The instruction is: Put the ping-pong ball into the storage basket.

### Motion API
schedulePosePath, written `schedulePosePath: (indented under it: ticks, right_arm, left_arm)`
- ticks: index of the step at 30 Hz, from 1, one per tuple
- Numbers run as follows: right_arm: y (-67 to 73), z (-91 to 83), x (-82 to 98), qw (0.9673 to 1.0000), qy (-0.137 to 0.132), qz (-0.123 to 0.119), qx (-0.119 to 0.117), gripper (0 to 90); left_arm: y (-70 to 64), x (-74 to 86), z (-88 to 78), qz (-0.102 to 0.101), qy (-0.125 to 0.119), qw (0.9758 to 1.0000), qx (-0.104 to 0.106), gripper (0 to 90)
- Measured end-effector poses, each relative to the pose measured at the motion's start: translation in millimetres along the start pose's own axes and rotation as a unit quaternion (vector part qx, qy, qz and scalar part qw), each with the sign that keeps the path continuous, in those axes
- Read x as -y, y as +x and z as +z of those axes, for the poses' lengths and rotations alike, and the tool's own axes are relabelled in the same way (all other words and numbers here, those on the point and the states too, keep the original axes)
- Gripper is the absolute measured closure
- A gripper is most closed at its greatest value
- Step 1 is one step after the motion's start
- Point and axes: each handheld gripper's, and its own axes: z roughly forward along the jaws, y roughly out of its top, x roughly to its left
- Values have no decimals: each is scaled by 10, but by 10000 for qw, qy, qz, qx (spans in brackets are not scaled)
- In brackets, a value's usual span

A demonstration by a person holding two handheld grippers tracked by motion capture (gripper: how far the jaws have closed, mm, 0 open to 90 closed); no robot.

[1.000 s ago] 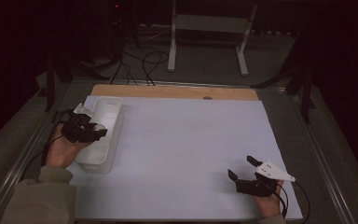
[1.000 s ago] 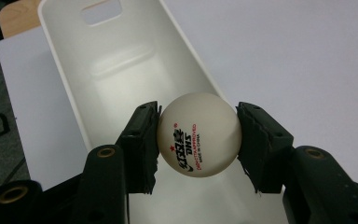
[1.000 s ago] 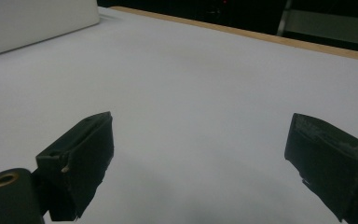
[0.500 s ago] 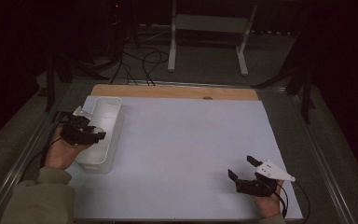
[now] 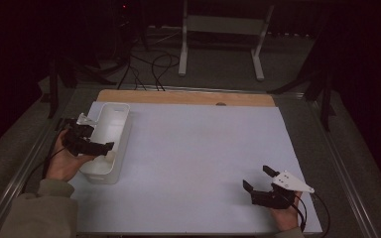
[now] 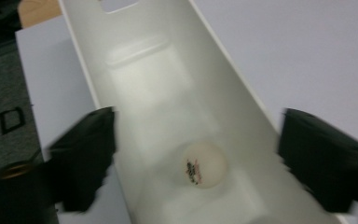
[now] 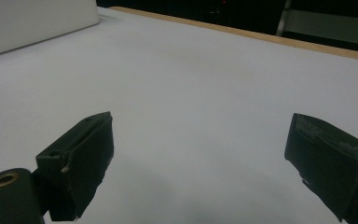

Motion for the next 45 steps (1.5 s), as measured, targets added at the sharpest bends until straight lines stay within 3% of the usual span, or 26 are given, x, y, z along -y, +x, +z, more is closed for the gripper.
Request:
schedulePosePath:
  ticks: [2,29,45]
  right_arm:
    - [1,1,0,10000,3,-2,-4,72]
    - [5,5,1,10000,1,-11,-16,72]
    - [2,6,0,10000,1,-9,-20,72]
  left_arm:
    - [0,3,-8,60,12,10000,29,1]
    - [-90,-21,-64,146,-475,9986,160,0]
    - [-222,-20,-49,280,-681,9964,415,0]
